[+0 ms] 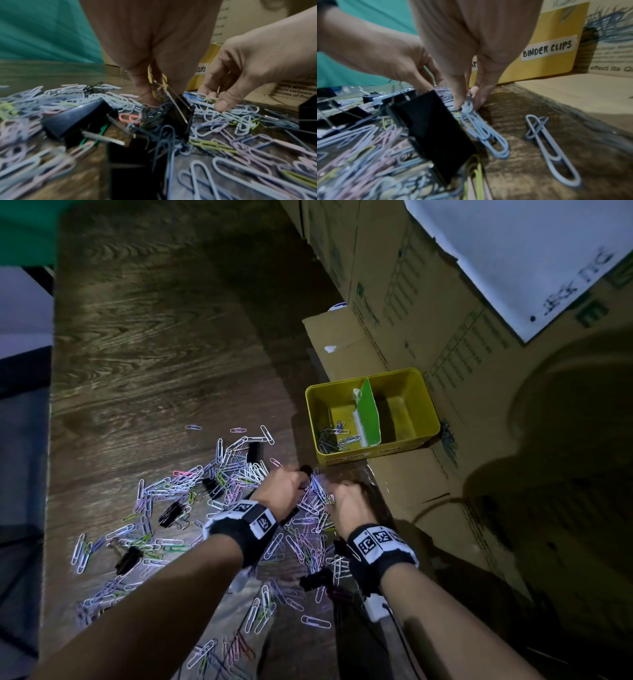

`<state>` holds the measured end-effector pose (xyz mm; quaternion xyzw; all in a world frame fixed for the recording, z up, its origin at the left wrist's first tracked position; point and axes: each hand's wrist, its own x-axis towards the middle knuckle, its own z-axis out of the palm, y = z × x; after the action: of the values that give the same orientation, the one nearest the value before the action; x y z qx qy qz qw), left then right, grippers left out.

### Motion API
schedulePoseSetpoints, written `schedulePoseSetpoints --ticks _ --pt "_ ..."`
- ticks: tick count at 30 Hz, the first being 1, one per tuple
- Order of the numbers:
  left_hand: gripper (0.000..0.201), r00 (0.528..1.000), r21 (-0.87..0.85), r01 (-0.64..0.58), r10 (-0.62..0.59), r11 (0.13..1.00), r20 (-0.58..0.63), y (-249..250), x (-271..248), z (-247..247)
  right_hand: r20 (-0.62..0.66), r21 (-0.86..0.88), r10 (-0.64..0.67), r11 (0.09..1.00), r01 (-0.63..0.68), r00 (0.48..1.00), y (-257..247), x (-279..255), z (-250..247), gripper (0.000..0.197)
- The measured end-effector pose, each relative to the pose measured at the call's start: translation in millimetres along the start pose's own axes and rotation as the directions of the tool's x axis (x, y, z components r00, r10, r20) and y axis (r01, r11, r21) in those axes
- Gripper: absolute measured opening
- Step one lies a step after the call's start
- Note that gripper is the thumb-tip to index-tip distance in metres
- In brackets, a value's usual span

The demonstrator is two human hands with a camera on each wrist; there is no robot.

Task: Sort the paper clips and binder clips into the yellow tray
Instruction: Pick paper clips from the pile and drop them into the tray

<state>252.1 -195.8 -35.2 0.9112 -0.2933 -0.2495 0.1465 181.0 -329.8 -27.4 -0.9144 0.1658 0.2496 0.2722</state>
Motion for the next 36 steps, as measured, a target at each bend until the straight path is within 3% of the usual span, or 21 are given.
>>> schedulePoseSetpoints --ticks 3,6,11,15,18,22,25,28,30,33,36 --pt "0.015 0.998 -0.111 0.051 -0.055 0.993 -0.027 -6.3 -10.7 3.6 0.041 0.052 0.033 0.998 -0.035 0.999 4.1 1.2 0.5 0.037" --pt "0.011 0.983 -0.254 0.079 -0.118 0.964 -0.140 -9.9 -18.3 -0.1 0.006 0.313 0.058 0.948 -0.057 0.998 10.3 -1.8 1.7 0.042" --pt "0.011 0.941 -0.599 0.134 -0.290 0.790 -0.173 -9.4 -32.5 -18.9 -0.089 0.615 -0.015 0.785 0.067 0.996 16.2 -12.9 -11.4 0.034" --pt "0.012 0.926 -0.788 0.060 -0.328 0.613 -0.184 -7.7 -34.2 -44.4 -0.200 0.697 -0.085 0.687 0.203 0.976 19.8 -20.3 -27.9 0.033" --pt "0.015 0.924 -0.867 -0.039 -0.312 0.496 -0.220 4.0 -27.7 -69.4 -0.268 0.747 -0.068 0.616 0.252 0.961 18.1 -25.6 -41.1 0.036" --pt "0.018 0.905 -0.890 -0.202 -0.269 0.410 -0.329 24.0 -3.2 -104.5 -0.385 0.785 -0.039 0.512 0.349 0.922 10.5 -31.1 -65.7 0.040" --pt "0.016 0.892 -0.880 -0.257 -0.253 0.399 -0.375 35.0 24.5 -118.4 -0.487 0.772 0.002 0.468 0.430 0.873 0.2 -34.2 -89.5 0.037" --pt "0.016 0.902 -0.872 -0.213 -0.254 0.441 -0.348 43.2 52.4 -114.4 -0.575 0.740 0.024 0.441 0.507 0.818 -11.2 -32.9 -113.6 0.036" --pt "0.017 0.918 -0.788 -0.130 -0.228 0.602 -0.325 45.2 67.2 -104.7 -0.596 0.739 0.041 0.418 0.528 0.802 -18.1 -27.8 -126.7 0.039" --pt "0.004 0.970 -0.470 -0.006 -0.109 0.883 -0.217 45.3 77.0 -89.1 -0.617 0.729 0.052 0.415 0.544 0.786 -25.5 -16.9 -141.4 0.038" --pt "0.010 0.978 -0.373 0.003 -0.081 0.928 -0.194 43.7 75.2 -84.1 -0.618 0.674 0.019 0.526 0.518 0.786 -26.5 -0.8 -145.2 0.038"
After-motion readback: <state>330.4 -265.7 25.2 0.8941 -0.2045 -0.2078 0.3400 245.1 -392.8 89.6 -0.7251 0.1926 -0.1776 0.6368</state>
